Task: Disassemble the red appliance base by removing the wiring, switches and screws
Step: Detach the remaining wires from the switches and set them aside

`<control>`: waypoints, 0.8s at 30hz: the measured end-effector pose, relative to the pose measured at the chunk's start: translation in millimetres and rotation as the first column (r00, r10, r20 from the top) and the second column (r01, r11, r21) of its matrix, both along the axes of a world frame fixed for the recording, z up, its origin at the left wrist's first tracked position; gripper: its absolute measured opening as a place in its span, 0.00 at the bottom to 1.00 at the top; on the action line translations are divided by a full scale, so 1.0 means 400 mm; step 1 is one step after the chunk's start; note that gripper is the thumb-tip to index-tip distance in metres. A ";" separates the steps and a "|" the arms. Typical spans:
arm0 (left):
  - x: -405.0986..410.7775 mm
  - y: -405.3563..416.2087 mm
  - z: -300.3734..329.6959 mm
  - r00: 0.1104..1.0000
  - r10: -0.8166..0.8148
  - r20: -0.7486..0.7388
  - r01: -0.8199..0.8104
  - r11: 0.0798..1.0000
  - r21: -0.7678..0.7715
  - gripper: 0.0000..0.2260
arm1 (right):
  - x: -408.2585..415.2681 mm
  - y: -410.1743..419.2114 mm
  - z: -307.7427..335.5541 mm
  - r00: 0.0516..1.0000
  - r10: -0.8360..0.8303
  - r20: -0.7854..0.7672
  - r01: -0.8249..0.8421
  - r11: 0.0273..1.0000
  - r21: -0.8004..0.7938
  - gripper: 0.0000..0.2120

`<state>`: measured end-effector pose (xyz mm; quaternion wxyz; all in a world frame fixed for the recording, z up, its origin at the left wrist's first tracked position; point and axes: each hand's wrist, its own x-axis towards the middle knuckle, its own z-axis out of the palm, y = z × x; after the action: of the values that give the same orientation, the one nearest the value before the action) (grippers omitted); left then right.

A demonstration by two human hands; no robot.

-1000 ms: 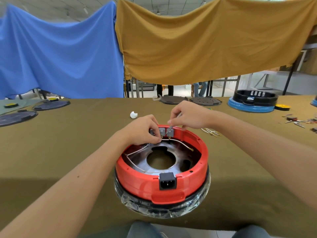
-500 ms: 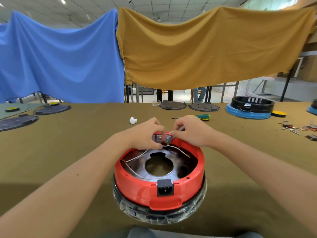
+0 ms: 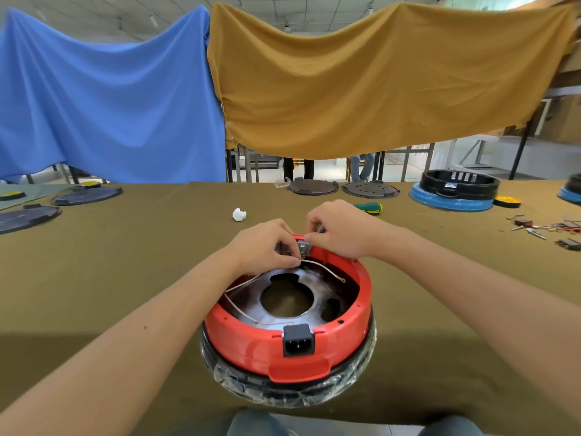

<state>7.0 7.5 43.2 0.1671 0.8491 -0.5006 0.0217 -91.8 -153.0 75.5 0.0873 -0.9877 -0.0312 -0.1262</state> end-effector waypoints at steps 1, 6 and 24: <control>0.001 -0.001 0.000 1.000 0.003 -0.002 -0.003 1.000 -0.001 0.03 | -0.001 -0.001 -0.001 1.000 -0.003 0.003 0.003 1.000 0.010 0.09; 0.006 -0.002 -0.004 1.000 -0.002 -0.012 0.002 1.000 -0.007 0.01 | 0.005 -0.007 0.012 0.999 -0.014 -0.031 0.016 0.996 0.087 0.10; 0.007 0.000 -0.004 0.999 0.005 -0.039 -0.007 0.999 -0.040 0.04 | -0.026 0.022 -0.001 0.999 0.036 -0.011 -0.037 0.975 -0.219 0.08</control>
<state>9.9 7.4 41.4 0.1936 0.8474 -0.4941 0.0155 -102.3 -144.2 75.0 -0.0197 -0.9910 -0.0627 -0.1168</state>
